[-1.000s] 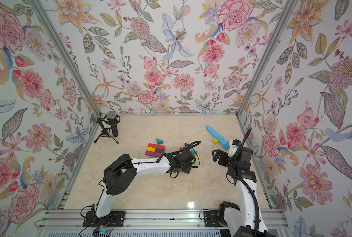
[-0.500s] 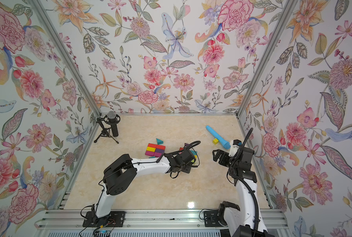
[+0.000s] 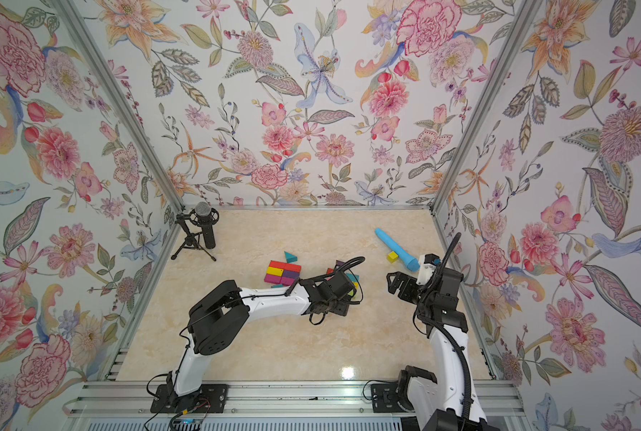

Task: Assemble a piece of candy with building blocks
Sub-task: Assemble the building block at the center of the board, then reset both arms

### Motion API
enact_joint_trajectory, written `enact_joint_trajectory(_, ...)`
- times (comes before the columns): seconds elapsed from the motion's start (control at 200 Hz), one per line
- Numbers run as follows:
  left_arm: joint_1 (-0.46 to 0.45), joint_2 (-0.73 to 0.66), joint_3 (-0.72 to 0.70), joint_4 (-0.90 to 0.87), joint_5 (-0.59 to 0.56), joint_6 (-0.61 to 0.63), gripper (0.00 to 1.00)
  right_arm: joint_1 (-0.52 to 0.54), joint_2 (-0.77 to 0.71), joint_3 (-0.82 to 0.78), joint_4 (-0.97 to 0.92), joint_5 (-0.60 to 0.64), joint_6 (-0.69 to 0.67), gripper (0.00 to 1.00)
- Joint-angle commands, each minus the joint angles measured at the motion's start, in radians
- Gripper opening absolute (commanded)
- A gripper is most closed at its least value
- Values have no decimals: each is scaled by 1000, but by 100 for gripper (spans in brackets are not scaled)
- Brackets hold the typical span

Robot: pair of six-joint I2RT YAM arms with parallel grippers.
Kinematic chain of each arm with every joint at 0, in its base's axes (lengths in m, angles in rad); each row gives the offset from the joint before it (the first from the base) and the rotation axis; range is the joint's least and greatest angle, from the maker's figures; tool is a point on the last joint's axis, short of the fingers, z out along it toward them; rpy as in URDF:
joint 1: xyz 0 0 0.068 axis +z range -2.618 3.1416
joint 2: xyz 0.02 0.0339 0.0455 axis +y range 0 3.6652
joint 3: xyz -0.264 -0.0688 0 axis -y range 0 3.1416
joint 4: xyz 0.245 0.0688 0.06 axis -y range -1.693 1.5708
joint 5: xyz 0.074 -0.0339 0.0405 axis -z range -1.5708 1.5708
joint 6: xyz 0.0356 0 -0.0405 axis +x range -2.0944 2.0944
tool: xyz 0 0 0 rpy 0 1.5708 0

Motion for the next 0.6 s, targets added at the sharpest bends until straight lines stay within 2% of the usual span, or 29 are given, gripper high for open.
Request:
enact_joint_trajectory(0.0,-6,-36,-7,-8,-11,-20,75,-4,-4,-15,23,-28,-13,100)
enact_joint_trajectory(0.13,-8,-109,-56,22,9,-32,86,11,3,-17,28,-61,-16,100)
enact_joint_trajectory(0.23,-9,-216,-138,43,23,-37,99,77,9,-14,30,-70,-18,100)
enact_joint_trajectory(0.3,-10,-303,-195,38,25,-28,99,163,11,-12,26,-41,-19,100)
enact_joint_trajectory(0.47,5,-485,-288,-15,-7,51,99,399,4,-5,43,115,23,100)
enact_joint_trajectory(0.595,67,-639,-380,13,-82,127,99,449,22,4,51,241,86,100)
